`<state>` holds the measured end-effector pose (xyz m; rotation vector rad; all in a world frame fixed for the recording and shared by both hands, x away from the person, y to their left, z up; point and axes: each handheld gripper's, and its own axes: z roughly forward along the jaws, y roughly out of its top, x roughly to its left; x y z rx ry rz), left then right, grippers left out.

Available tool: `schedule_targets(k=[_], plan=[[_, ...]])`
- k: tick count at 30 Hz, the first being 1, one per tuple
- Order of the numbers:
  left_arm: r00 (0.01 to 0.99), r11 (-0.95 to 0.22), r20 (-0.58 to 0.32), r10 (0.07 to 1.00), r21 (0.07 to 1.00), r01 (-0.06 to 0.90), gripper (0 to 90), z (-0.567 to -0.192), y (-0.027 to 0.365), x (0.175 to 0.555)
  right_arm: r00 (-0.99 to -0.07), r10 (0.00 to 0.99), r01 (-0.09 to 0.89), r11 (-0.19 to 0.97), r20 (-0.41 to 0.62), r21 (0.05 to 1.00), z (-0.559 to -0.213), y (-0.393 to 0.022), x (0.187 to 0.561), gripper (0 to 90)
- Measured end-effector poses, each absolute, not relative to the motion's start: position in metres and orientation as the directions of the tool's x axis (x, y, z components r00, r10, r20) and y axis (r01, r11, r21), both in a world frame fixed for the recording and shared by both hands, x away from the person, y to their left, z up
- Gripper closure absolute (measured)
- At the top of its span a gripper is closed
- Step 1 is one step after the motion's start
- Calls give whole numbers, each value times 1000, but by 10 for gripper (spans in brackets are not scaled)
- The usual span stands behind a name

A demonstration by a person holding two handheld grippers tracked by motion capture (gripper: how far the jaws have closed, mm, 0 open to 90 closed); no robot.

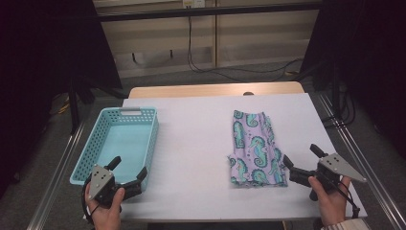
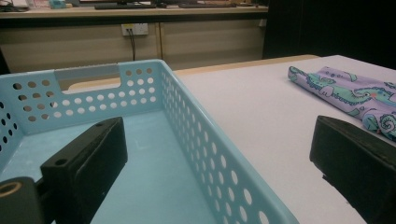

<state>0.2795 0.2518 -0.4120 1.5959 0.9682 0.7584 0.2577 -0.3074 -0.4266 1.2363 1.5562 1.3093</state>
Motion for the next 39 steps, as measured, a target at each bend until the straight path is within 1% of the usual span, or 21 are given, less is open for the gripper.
schedule_targets(k=[4, 9, 11, 12, 14, 16, 17, 20, 21, 22, 23, 28, 30, 31, 33, 34, 39], plan=[[467, -103, -7, 884, 973, 208, 44, -412, 252, 280, -260, 965, 213, 18, 39, 977, -427, -307, 258, 6], [463, -95, -14, 886, 973, 210, 41, -411, 252, 281, -285, 958, 214, 20, 42, 977, -427, -306, 258, 6], [460, -73, -40, 887, 972, 225, 41, -412, 250, 282, -286, 957, 216, 21, 42, 976, -427, -306, 258, 5], [464, -90, -25, 886, 970, 225, 41, -411, 251, 283, -292, 955, 217, 17, 49, 976, -427, -305, 258, 6], [476, -73, -52, 878, 968, 240, 43, -410, 249, 284, -301, 952, 219, 11, 57, 976, -427, -305, 259, 5], [471, -74, -53, 881, 966, 246, 31, -409, 247, 284, -316, 947, 222, 16, 56, 975, -427, -304, 259, 3], [470, -87, -40, 882, 965, 246, 40, -409, 246, 285, -325, 944, 226, 14, 62, 974, -428, -304, 259, 2], [487, -70, -69, 871, 963, 261, 46, -406, 242, 283, -339, 939, 232, 29, 53, 972, -428, -303, 261, 3], [494, -99, -36, 869, 965, 244, 46, -404, 239, 280, -347, 935, 235, 19, 65, 972, -428, -302, 261, 5], [494, -99, -36, 869, 965, 244, 45, -404, 239, 280, -347, 935, 235, 19, 65, 972, -428, -302, 261, 5], [518, -122, -14, 855, 966, 227, 44, -402, 238, 279, -355, 933, 241, 29, 60, 970, -428, -301, 262, 7], [558, -141, -7, 830, 965, 222, 41, -401, 230, 279, -391, 917, 254, 33, 72, 967, -427, -299, 263, 10], [573, -131, -21, 819, 966, 222, 40, -401, 226, 279, -392, 917, 260, 35, 73, 965, -427, -297, 263, 11], [581, -141, -13, 814, 965, 220, 41, -401, 225, 280, -397, 915, 265, 37, 74, 964, -427, -297, 263, 10], [583, -146, -10, 812, 965, 219, 41, -400, 222, 280, -409, 909, 272, 41, 77, 961, -426, -296, 264, 10], [587, -160, 7, 810, 965, 208, 41, -399, 217, 280, -410, 908, 283, 42, 82, 958, -426, -295, 263, 10], [579, -153, 0, 815, 964, 216, 45, -399, 206, 283, -451, 890, 299, 80, 66, 951, -425, -291, 265, 11]])
